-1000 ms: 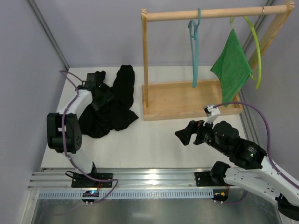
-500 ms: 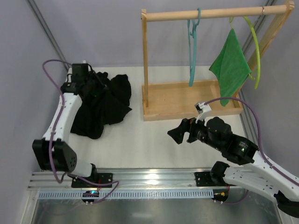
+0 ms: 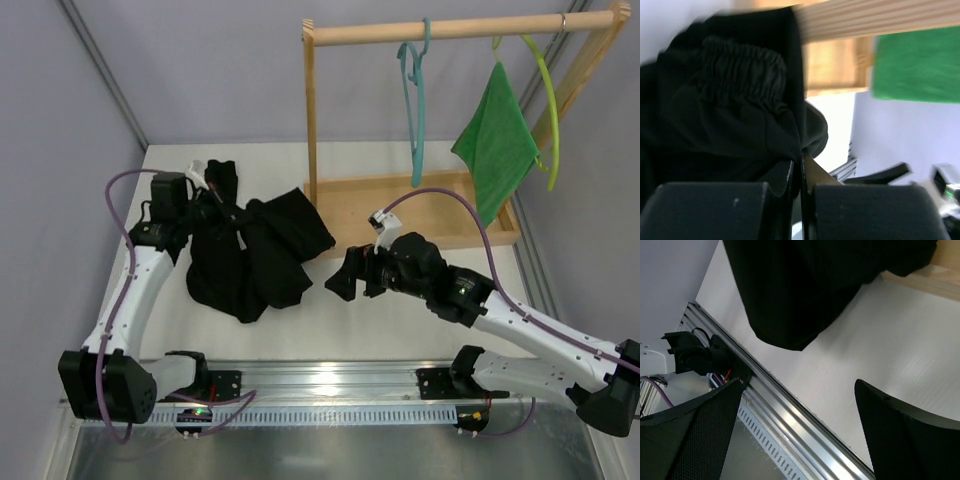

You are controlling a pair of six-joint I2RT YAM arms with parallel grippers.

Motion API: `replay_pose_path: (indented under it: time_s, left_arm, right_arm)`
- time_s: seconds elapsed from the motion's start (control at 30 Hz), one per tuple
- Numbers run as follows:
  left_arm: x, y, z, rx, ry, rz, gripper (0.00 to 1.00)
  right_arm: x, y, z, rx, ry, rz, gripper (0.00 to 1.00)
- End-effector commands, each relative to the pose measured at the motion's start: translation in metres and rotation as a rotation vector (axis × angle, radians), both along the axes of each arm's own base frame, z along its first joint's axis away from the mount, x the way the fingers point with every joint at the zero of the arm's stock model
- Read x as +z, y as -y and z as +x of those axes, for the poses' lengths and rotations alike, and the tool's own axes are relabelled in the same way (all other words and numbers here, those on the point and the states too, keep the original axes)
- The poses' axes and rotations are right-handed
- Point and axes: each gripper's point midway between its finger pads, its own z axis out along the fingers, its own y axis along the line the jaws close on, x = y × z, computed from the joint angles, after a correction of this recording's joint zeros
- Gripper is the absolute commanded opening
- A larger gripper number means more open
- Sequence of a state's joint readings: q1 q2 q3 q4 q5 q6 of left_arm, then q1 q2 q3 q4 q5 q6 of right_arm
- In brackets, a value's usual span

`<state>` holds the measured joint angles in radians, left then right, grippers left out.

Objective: Place the trousers on the hanger
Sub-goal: Move the trousers to the center of the board

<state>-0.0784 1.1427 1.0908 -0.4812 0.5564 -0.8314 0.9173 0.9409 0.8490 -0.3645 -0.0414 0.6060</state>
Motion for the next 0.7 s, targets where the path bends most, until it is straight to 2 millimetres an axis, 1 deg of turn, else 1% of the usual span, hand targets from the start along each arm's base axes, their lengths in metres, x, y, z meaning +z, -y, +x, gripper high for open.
replay_pose_path:
  time_s: [0.0,0.07,0.13,0.2,0.27,0.3,0.33,0.37,0.4,0.43,0.47,0.5,0.53,0.57,0.6,0.63,0.67]
  left_arm:
    - [-0.026,0.002,0.0,-0.031,-0.05,0.018,0.0]
    - [-0.047,-0.002,0.004,-0.024,-0.102,0.05,0.0]
    - [-0.056,0.0,0.001,-0.052,-0.128,0.057,0.0]
    - [-0.069,0.001,-0.004,-0.057,-0.155,0.057,0.0]
    - [-0.073,0.002,-0.008,-0.054,-0.153,0.044,0.02]
    - [-0.081,0.004,-0.013,-0.06,-0.167,0.035,0.03]
    - [-0.083,0.006,-0.016,-0.067,-0.169,0.026,0.03]
    - [-0.082,0.012,-0.021,-0.088,-0.171,-0.001,0.04]
    - [-0.083,0.014,-0.024,-0.092,-0.172,-0.011,0.04]
    - [-0.091,0.018,-0.027,-0.097,-0.172,-0.022,0.07]
    - [-0.091,0.024,-0.029,-0.093,-0.174,-0.047,0.1]
    - [-0.092,0.033,-0.034,-0.118,-0.168,-0.055,0.16]
    - [-0.098,0.036,-0.036,-0.124,-0.172,-0.061,0.24]
    - [-0.101,0.038,-0.037,-0.13,-0.181,-0.06,0.36]
    - [-0.11,0.034,-0.033,-0.115,-0.196,-0.025,0.41]
    - [-0.111,0.028,-0.031,-0.091,-0.225,0.018,0.53]
    - [-0.109,0.021,-0.025,-0.063,-0.224,0.066,0.58]
  right_arm:
    - [0.02,-0.02,0.005,0.022,0.018,0.082,0.95]
    - [0.008,-0.023,0.005,0.016,0.007,0.061,0.92]
    - [0.001,-0.023,0.009,-0.007,0.019,0.038,0.9]
    - [-0.001,-0.023,0.015,-0.045,0.053,0.024,0.89]
    - [-0.007,-0.024,0.023,-0.076,0.07,0.002,0.88]
    - [-0.006,-0.026,0.027,-0.086,0.076,-0.001,0.87]
    - [-0.014,-0.03,0.032,-0.093,0.065,-0.025,0.87]
    - [-0.019,-0.034,0.032,-0.085,0.055,-0.035,0.87]
    - [-0.018,-0.041,0.032,-0.07,0.061,-0.027,0.86]
    - [-0.02,-0.047,0.031,-0.055,0.06,-0.024,0.87]
    - [-0.031,-0.057,0.029,-0.02,0.052,-0.043,0.86]
    - [-0.026,-0.069,0.022,0.03,0.071,-0.03,0.86]
    - [-0.028,-0.075,0.019,0.034,0.077,-0.042,0.87]
    - [-0.03,-0.078,0.019,0.028,0.087,-0.057,0.87]
    - [-0.037,-0.08,0.023,0.008,0.098,-0.088,0.87]
    - [-0.036,-0.084,0.02,0.014,0.099,-0.09,0.87]
    - [-0.039,-0.086,0.022,0.003,0.097,-0.098,0.87]
